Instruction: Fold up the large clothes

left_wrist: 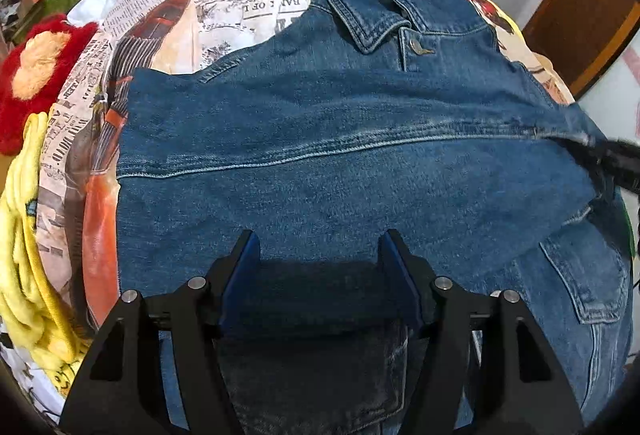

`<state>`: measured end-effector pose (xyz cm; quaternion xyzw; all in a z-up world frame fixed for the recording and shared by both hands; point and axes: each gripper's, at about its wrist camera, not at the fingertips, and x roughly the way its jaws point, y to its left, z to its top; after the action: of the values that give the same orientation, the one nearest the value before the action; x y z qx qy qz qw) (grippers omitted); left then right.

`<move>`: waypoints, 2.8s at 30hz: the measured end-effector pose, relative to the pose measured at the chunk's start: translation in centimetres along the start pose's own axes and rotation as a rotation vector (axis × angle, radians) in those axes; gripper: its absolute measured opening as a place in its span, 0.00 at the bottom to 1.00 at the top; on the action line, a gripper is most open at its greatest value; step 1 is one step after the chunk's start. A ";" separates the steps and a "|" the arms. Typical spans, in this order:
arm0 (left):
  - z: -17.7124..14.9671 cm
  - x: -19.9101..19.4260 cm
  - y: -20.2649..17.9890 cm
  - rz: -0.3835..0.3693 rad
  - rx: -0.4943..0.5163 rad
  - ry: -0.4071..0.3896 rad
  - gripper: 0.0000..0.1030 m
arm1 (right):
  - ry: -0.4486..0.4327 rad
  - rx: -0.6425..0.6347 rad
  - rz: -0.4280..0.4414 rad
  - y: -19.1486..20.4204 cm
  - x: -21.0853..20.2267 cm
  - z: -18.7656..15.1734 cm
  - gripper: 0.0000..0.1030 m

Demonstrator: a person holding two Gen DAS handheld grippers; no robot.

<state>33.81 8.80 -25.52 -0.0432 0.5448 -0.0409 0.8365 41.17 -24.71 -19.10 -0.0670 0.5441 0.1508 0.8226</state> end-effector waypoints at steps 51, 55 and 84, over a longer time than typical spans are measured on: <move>6.8 2.5 -19.7 -0.105 0.253 0.002 0.78 | -0.061 0.974 0.136 -30.9 -2.8 -15.9 0.80; 6.7 2.9 -19.6 -0.108 0.249 0.012 0.78 | -0.075 0.988 0.105 -31.1 -1.7 -15.3 0.71; 7.0 -6.3 -15.8 -0.154 0.224 -0.187 0.78 | -0.374 0.583 0.201 -16.0 -14.1 -2.2 0.14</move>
<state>37.30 -5.95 -15.12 0.0051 0.4516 -0.1612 0.8776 39.27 -42.94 -7.99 0.2532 0.4082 0.0789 0.8735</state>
